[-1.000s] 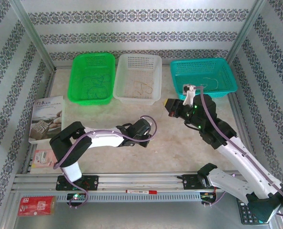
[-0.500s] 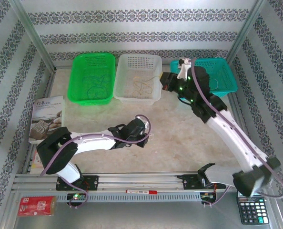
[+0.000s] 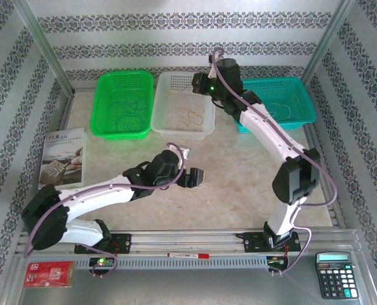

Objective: Untangle the cables

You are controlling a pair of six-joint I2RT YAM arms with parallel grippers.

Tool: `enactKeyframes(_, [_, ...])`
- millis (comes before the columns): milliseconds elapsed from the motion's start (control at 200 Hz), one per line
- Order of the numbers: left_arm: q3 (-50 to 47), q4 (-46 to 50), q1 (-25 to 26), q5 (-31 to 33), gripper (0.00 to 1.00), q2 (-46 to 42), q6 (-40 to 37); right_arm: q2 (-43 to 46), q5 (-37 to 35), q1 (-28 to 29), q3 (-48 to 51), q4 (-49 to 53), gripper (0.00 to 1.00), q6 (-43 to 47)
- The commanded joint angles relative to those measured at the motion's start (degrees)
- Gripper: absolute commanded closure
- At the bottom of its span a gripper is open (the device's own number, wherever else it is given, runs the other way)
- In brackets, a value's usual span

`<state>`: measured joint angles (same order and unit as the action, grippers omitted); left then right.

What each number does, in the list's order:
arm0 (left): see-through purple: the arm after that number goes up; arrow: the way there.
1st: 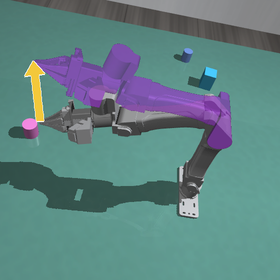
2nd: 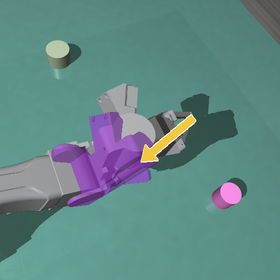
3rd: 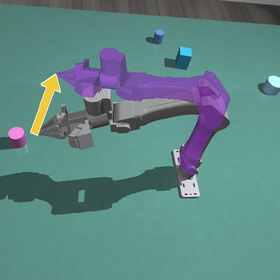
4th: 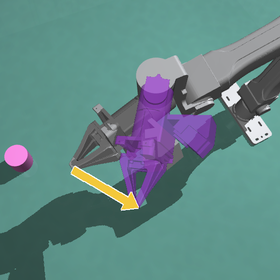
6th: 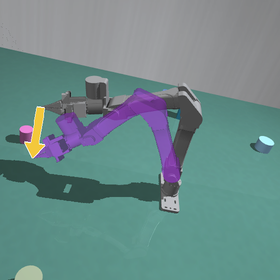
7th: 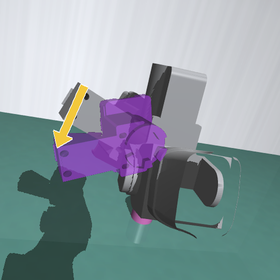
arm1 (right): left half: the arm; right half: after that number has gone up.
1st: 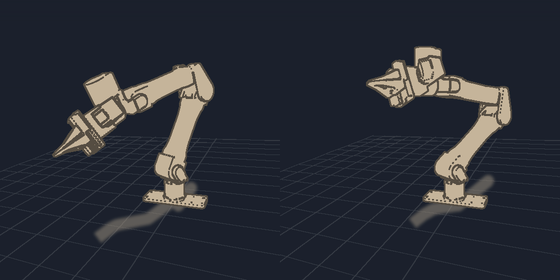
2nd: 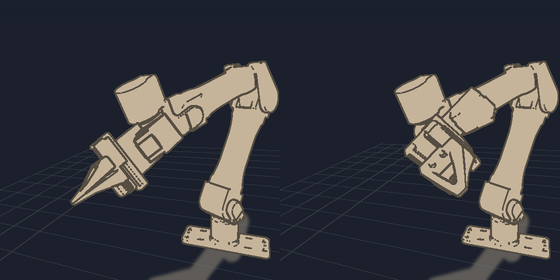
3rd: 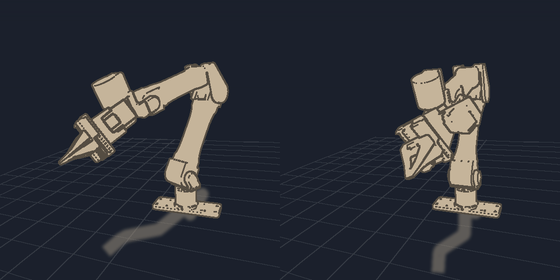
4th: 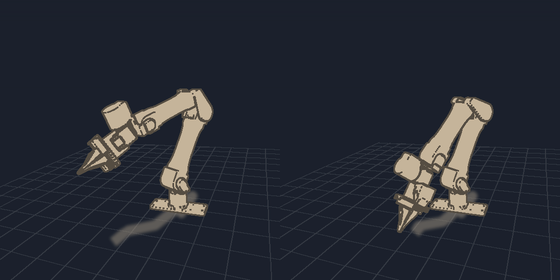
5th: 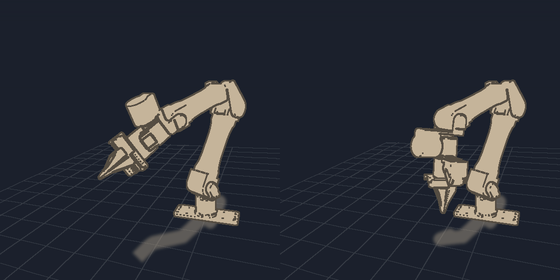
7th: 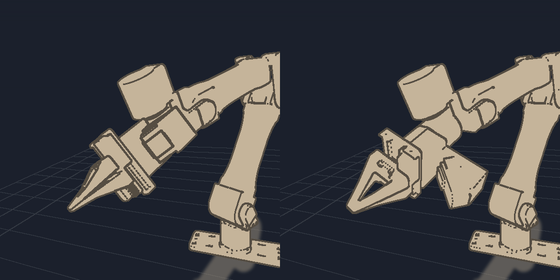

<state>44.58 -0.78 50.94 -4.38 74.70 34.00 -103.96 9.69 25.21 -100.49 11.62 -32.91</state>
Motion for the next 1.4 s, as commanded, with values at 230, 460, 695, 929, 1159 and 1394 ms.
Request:
enactKeyframes(230, [-7.4, 2.4, -3.8, 8.2, 0.00, -15.6, 3.8, -2.7, 2.6, 0.3, -5.0, 5.5, 0.43, 6.8])
enactKeyframes(460, [-8.8, 3.7, -8.3, 7.0, 0.00, -20.4, 4.8, 8.9, 0.4, 2.3, 11.1, 1.7, 0.43, 7.1])
enactKeyframes(695, [-9.0, 3.0, -11.1, 3.2, 0.00, -19.3, 4.8, 22.7, -5.2, 7.9, 34.7, -2.6, 0.43, 6.6])
enactKeyframes(929, [-9.2, 1.4, -12.4, 0.3, 0.00, -16.5, 4.8, 34.6, -11.2, 14.4, 54.1, -4.1, 0.40, 2.8])
enactKeyframes(1159, [-9.1, -0.4, -13.1, -1.9, 0.00, -13.7, 5.5, 41.3, -15.6, 20.3, 64.1, -3.4, 0.36, -1.7])
enactKeyframes(1394, [-8.8, -1.1, -13.2, -2.8, 0.00, -11.7, 5.9, 36.0, -16.7, 23.8, 66.4, -6.3, 0.40, -3.8])
